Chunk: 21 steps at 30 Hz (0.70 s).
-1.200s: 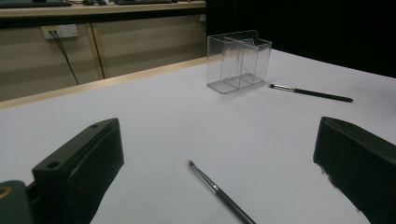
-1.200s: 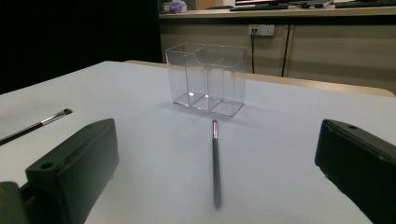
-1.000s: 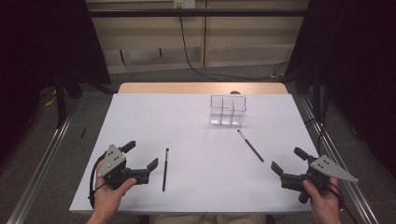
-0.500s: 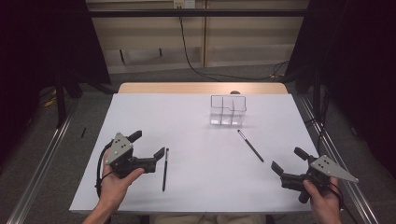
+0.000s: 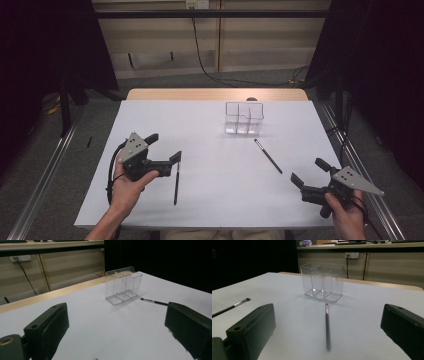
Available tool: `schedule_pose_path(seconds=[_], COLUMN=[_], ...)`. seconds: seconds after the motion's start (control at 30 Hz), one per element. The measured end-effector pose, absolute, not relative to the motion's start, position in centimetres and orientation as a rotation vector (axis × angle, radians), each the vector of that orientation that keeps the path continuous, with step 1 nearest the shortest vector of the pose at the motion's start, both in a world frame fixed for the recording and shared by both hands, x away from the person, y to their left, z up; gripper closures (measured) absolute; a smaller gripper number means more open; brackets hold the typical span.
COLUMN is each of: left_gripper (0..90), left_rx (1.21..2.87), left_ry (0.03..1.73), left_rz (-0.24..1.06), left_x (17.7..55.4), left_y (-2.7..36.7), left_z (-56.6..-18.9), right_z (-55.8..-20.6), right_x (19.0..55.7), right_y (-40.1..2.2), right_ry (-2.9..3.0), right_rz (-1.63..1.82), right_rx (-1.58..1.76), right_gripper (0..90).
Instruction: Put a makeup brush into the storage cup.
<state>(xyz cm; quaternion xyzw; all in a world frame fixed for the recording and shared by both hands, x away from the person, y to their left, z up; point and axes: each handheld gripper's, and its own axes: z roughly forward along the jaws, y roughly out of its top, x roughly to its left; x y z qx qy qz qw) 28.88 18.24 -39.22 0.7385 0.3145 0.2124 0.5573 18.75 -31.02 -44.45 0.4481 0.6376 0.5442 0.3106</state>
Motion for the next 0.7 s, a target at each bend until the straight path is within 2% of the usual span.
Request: schedule_pose_path(seconds=[0.4, 0.53, 0.7], left_gripper=[6.1, 6.2, 8.0], left_rx=[1.835, 1.925, 2.058], left_ry=[0.762, 0.827, 0.825], left_rz=[0.474, 0.453, 0.396], left_x=[29.2, 29.5, 29.9], left_y=[17.6, 17.3, 17.0], left_z=[-38.1, -37.8, -37.8], right_z=[-44.5, -44.5, -44.4], right_x=[18.7, 18.7, 18.7], right_y=[-31.0, -31.0, -31.0], right_ry=[1.688, 1.686, 1.694], right_rz=[1.434, 1.434, 1.437], right_rx=[1.183, 1.184, 1.178], right_gripper=[0.0, 0.0, 0.0])
